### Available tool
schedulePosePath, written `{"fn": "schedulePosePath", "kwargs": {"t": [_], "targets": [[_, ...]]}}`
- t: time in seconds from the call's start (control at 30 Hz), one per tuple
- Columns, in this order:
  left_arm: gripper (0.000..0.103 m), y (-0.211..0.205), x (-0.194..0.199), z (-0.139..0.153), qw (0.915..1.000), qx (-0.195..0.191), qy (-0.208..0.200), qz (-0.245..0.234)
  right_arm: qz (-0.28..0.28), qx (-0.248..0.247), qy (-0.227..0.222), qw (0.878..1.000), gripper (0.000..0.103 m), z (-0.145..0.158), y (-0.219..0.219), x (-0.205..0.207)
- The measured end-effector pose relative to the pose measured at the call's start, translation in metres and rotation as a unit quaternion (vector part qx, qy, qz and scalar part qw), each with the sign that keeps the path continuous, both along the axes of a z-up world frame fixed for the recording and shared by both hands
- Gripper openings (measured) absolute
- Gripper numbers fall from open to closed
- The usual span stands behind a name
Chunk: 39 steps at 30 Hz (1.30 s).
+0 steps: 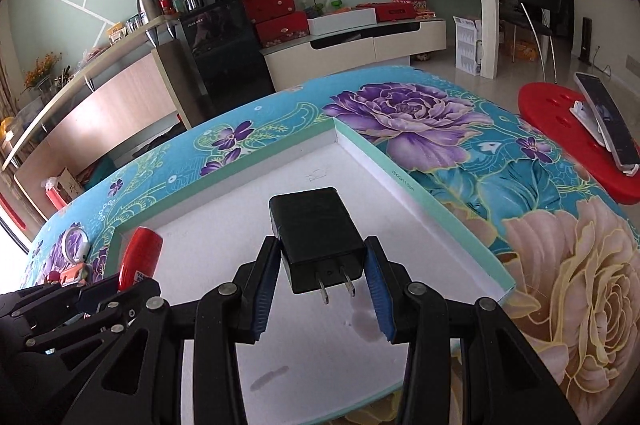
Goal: Organize rigid objects
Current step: 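Carry the black charger and glue stick over the white tray with both grippers, then open both grippers to set the black charger and glue stick in the tray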
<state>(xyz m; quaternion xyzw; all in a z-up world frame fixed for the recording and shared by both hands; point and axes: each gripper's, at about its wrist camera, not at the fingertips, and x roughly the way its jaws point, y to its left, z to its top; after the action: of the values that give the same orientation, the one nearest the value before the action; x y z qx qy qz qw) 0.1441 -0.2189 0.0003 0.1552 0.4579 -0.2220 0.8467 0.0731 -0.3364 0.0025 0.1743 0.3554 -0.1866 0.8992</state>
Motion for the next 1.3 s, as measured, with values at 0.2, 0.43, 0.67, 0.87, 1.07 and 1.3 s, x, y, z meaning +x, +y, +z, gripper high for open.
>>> {"fn": "schedulePosePath", "kwargs": {"t": [0.2, 0.43, 0.67, 0.87, 1.07, 1.3], "targets": [[0.022, -0.006, 0.007, -0.021, 0.9996, 0.015, 0.023, 0.011, -0.001, 0.026, 0.026, 0.999, 0.044, -0.015, -0.004, 0.004], [0.022, -0.010, 0.010, -0.023, 0.9995, 0.015, 0.023, 0.016, -0.006, 0.040, 0.032, 0.999, 0.044, -0.019, -0.008, 0.004], [0.023, -0.009, 0.006, -0.018, 0.9994, 0.015, 0.027, 0.015, -0.017, 0.047, 0.017, 0.999, 0.044, -0.014, -0.013, -0.001], [0.024, -0.005, 0.001, -0.006, 0.9996, 0.014, 0.016, 0.021, -0.017, 0.045, -0.003, 0.999, 0.044, -0.006, -0.014, -0.003], [0.040, 0.022, 0.001, 0.009, 0.9976, 0.005, 0.007, 0.068, -0.008, 0.038, -0.016, 0.999, 0.046, 0.000, -0.011, -0.004], [0.063, 0.065, -0.001, 0.019, 0.9911, 0.011, -0.024, 0.131, 0.020, 0.020, -0.007, 1.000, 0.053, 0.003, 0.006, 0.004]]}}
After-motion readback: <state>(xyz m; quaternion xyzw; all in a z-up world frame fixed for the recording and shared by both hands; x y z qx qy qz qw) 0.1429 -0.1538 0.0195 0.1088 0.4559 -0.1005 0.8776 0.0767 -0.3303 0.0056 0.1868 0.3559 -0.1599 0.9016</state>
